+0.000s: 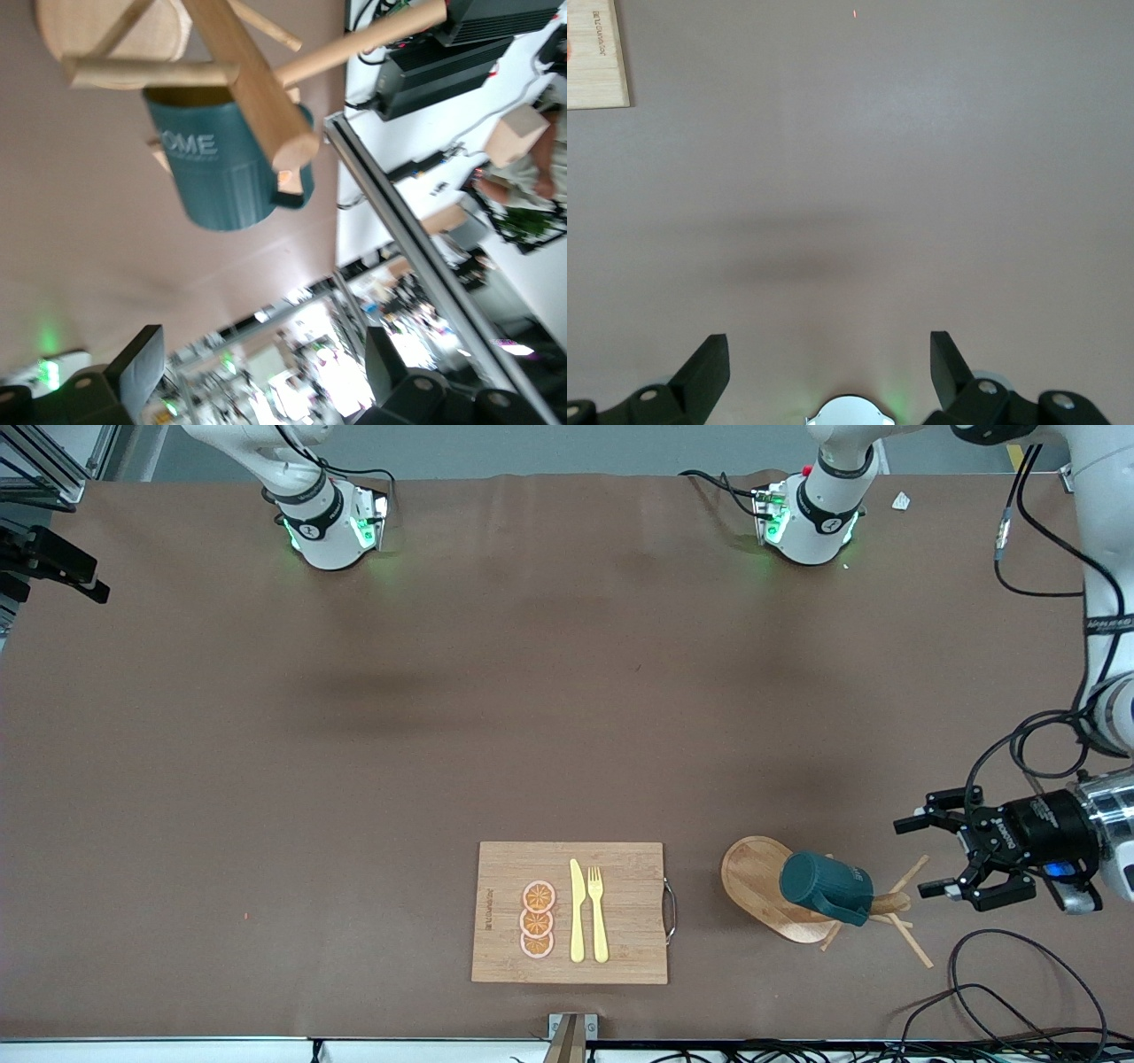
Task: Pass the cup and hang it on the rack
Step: 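Open the left gripper and pull it away from the mug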
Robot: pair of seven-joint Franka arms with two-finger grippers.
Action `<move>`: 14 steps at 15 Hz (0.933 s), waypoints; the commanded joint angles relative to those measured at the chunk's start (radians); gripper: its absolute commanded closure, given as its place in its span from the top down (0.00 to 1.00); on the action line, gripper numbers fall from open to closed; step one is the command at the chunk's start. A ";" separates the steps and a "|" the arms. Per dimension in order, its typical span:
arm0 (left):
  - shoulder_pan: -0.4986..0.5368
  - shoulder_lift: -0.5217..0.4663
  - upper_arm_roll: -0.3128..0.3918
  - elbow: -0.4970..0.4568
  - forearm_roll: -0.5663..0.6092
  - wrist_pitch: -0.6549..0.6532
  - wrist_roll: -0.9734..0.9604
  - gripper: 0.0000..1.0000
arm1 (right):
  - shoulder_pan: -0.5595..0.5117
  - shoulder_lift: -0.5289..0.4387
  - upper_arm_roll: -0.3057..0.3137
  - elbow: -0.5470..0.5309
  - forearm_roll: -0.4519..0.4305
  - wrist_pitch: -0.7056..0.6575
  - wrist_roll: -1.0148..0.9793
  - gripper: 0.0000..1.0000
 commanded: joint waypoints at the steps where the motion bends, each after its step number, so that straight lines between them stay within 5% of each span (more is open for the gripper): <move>1: -0.043 -0.071 -0.005 -0.020 0.196 -0.004 -0.039 0.99 | -0.017 -0.007 0.011 0.000 0.002 -0.008 -0.007 1.00; 14: -0.060 -0.222 -0.158 -0.027 1.054 -0.112 0.261 1.00 | -0.019 -0.008 0.010 -0.003 0.000 -0.006 -0.007 1.00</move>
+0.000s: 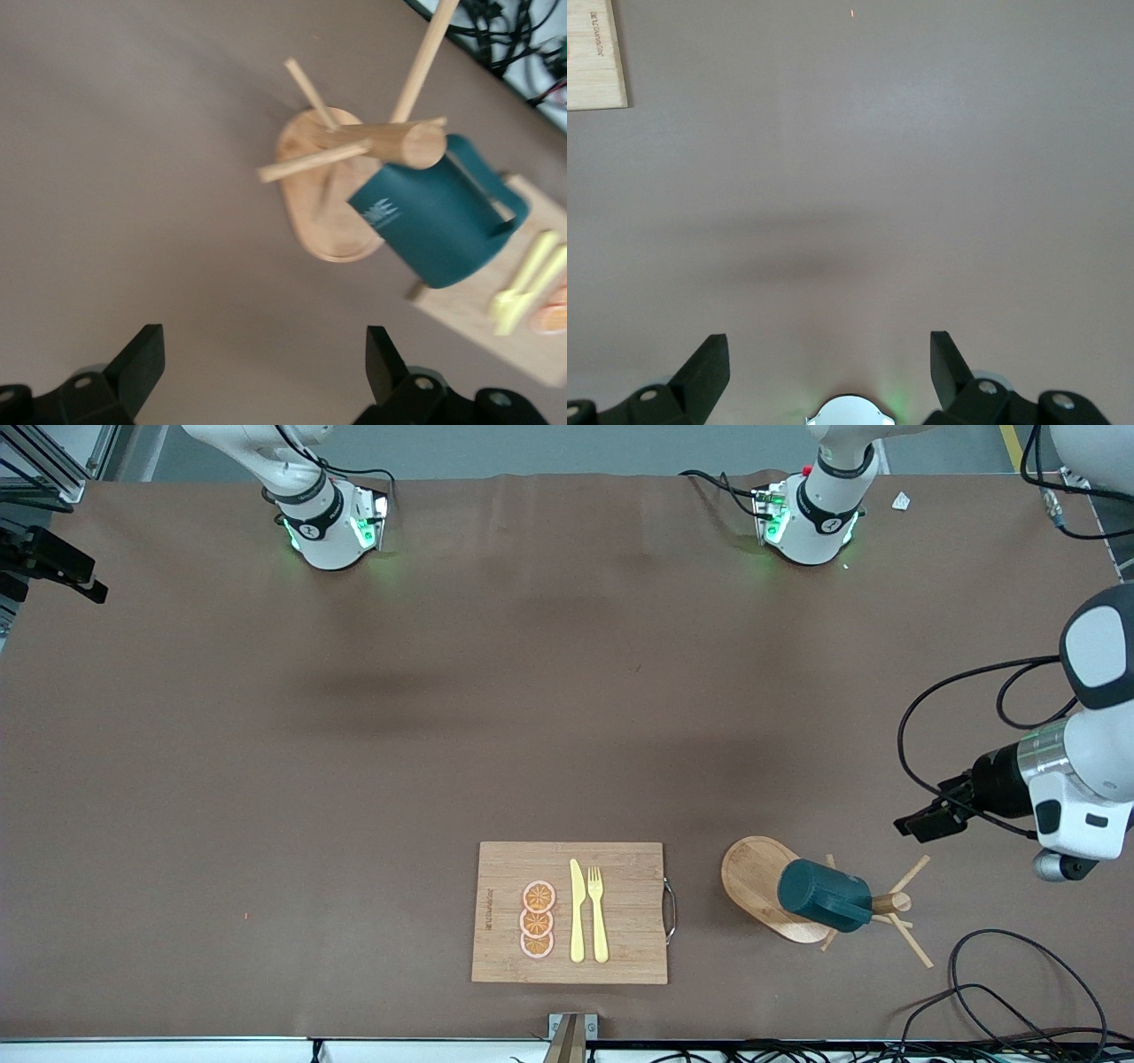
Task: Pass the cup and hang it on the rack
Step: 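Open the left gripper and pull it away from the mug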
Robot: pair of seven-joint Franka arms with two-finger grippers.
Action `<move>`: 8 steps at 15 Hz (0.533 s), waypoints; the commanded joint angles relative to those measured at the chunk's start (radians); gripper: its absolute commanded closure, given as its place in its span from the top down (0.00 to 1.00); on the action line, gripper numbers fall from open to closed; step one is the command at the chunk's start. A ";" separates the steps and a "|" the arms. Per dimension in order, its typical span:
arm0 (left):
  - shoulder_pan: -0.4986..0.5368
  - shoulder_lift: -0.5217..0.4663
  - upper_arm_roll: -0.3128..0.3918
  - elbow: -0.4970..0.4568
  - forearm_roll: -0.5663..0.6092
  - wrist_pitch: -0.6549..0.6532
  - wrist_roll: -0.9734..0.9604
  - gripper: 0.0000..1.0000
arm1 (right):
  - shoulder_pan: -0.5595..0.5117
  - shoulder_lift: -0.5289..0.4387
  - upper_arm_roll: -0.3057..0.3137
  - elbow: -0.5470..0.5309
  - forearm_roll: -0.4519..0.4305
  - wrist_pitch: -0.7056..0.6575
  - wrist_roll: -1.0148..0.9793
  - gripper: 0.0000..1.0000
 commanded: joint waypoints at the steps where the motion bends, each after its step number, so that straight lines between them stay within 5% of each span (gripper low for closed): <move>1: 0.011 -0.102 -0.011 -0.028 0.084 -0.051 0.129 1.00 | -0.018 -0.010 0.016 -0.004 0.000 -0.006 -0.007 1.00; 8: -0.061 -0.279 0.055 -0.051 0.072 -0.189 0.322 1.00 | -0.035 -0.008 0.010 -0.010 0.000 0.000 -0.007 1.00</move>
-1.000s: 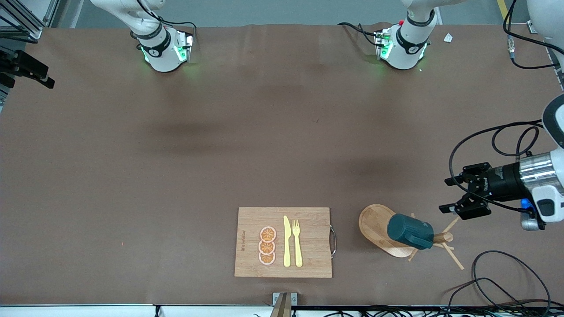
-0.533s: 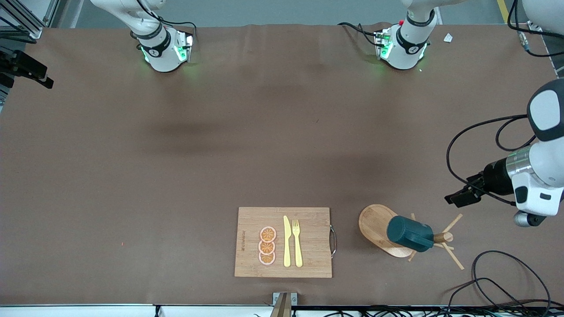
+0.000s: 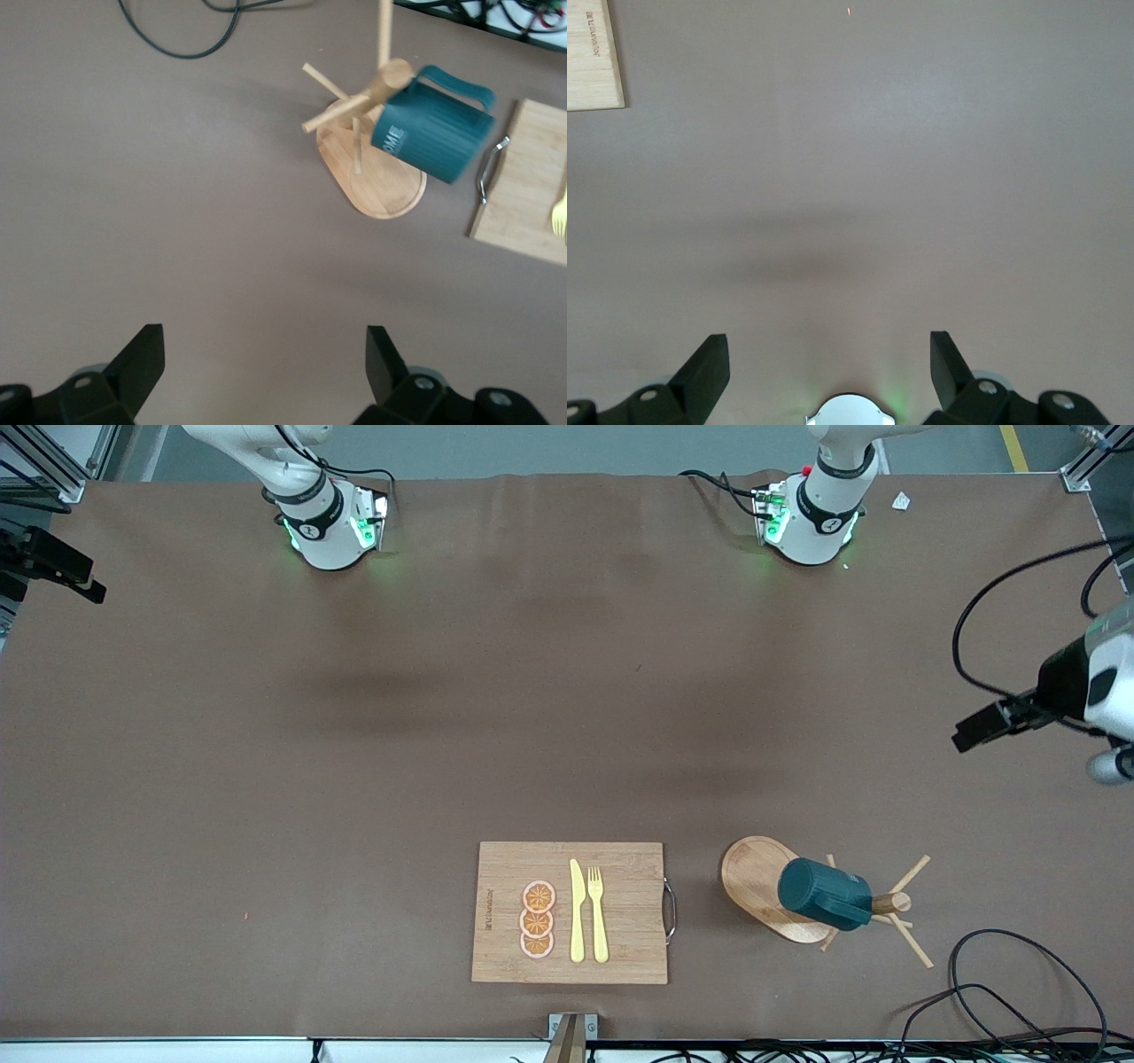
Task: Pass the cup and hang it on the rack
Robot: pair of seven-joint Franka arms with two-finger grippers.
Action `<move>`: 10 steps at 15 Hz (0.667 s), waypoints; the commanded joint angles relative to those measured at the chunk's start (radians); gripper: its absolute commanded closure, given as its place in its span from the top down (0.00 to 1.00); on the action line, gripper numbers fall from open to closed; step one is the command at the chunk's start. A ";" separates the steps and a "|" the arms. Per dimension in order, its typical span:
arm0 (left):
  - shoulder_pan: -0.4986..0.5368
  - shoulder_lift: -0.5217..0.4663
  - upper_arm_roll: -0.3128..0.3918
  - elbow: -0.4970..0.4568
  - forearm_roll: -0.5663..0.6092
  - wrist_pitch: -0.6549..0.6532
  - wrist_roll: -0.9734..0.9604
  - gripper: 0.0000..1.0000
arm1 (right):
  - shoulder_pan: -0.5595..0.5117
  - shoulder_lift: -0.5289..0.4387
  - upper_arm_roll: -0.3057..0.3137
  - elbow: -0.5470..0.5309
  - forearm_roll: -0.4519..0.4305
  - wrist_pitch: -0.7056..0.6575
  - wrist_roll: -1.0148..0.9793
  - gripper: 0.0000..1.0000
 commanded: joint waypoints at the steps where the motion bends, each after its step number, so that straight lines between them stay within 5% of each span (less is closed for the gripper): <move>1: -0.072 -0.097 0.075 -0.061 0.011 -0.038 0.093 1.00 | -0.029 -0.007 0.011 -0.008 0.001 0.004 -0.007 1.00; 5: -0.154 -0.181 0.199 -0.139 -0.071 -0.070 0.142 1.00 | -0.027 -0.007 0.013 -0.008 0.001 0.006 -0.007 1.00; 10: -0.171 -0.281 0.212 -0.260 -0.059 -0.050 0.250 1.00 | -0.027 -0.008 0.014 -0.008 0.001 0.007 -0.007 1.00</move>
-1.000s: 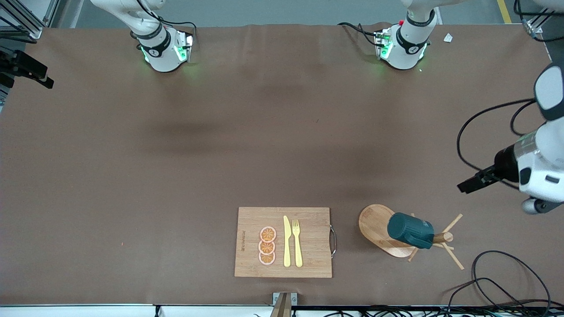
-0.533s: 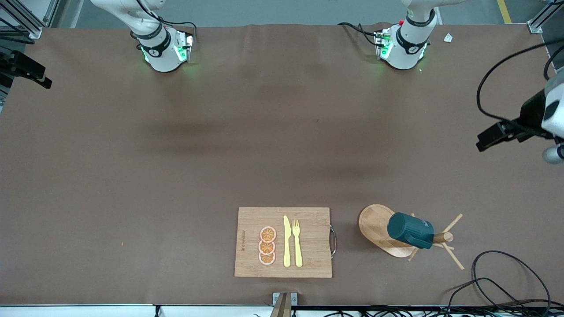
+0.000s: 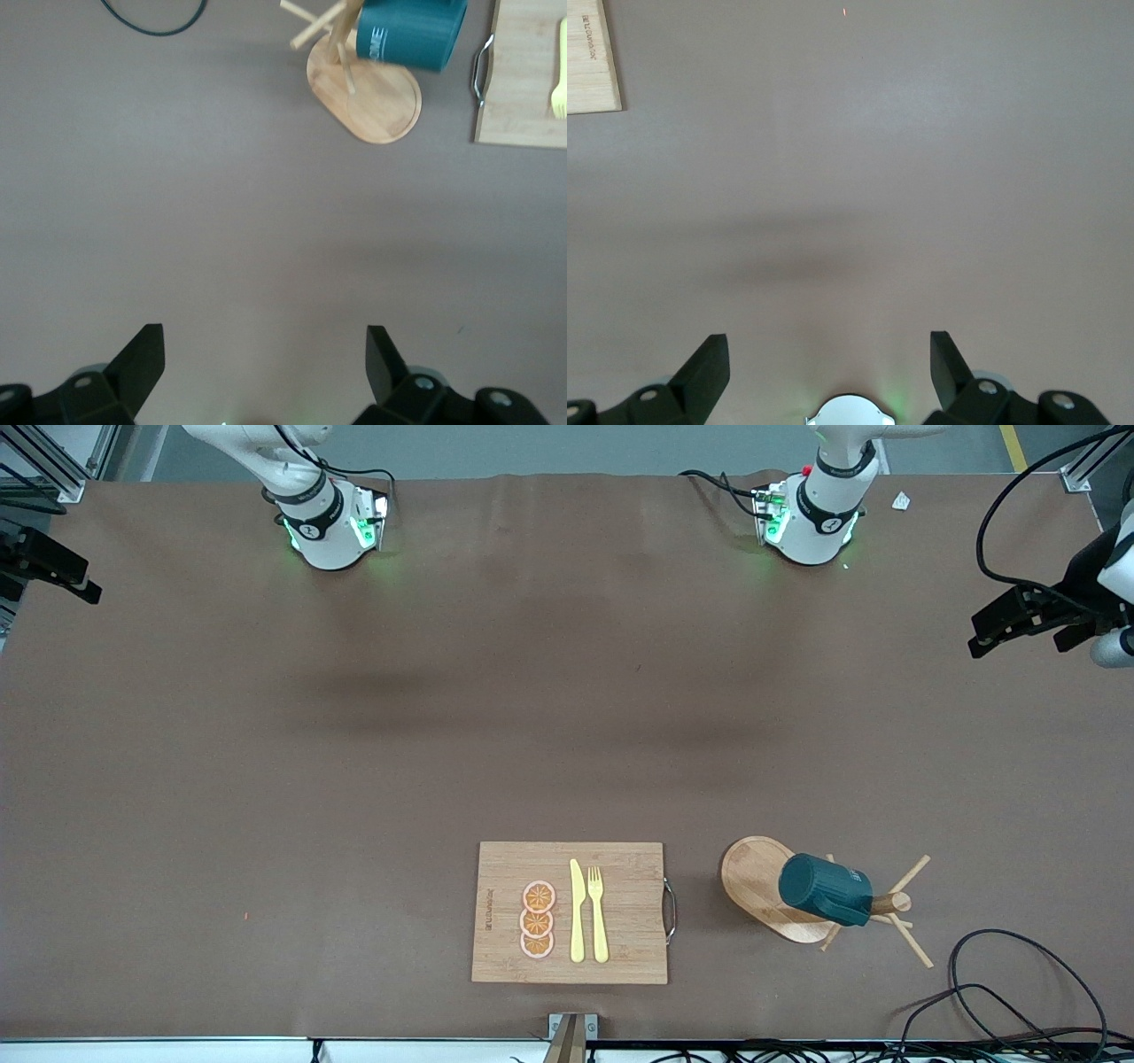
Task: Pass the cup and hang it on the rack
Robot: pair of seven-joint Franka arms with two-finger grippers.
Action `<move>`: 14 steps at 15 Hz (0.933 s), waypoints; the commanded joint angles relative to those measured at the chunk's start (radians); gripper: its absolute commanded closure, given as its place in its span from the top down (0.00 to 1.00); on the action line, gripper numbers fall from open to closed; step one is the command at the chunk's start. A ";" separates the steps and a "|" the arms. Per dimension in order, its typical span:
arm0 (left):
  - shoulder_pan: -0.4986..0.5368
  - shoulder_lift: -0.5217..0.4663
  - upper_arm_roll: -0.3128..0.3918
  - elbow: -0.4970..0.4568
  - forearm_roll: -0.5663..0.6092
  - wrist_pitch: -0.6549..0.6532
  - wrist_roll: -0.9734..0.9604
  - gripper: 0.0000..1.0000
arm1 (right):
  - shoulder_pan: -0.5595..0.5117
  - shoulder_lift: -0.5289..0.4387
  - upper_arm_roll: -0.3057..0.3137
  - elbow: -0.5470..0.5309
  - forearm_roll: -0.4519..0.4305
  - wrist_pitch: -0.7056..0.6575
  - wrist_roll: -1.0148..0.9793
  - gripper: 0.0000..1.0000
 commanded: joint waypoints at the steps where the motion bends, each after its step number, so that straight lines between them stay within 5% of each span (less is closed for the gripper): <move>1: -0.020 -0.084 -0.002 -0.109 0.004 0.024 0.004 1.00 | -0.019 -0.008 0.012 -0.007 0.000 0.005 -0.008 1.00; 14: -0.020 -0.101 -0.041 -0.124 -0.010 0.019 0.016 1.00 | -0.016 -0.008 0.015 -0.007 0.000 0.004 -0.008 1.00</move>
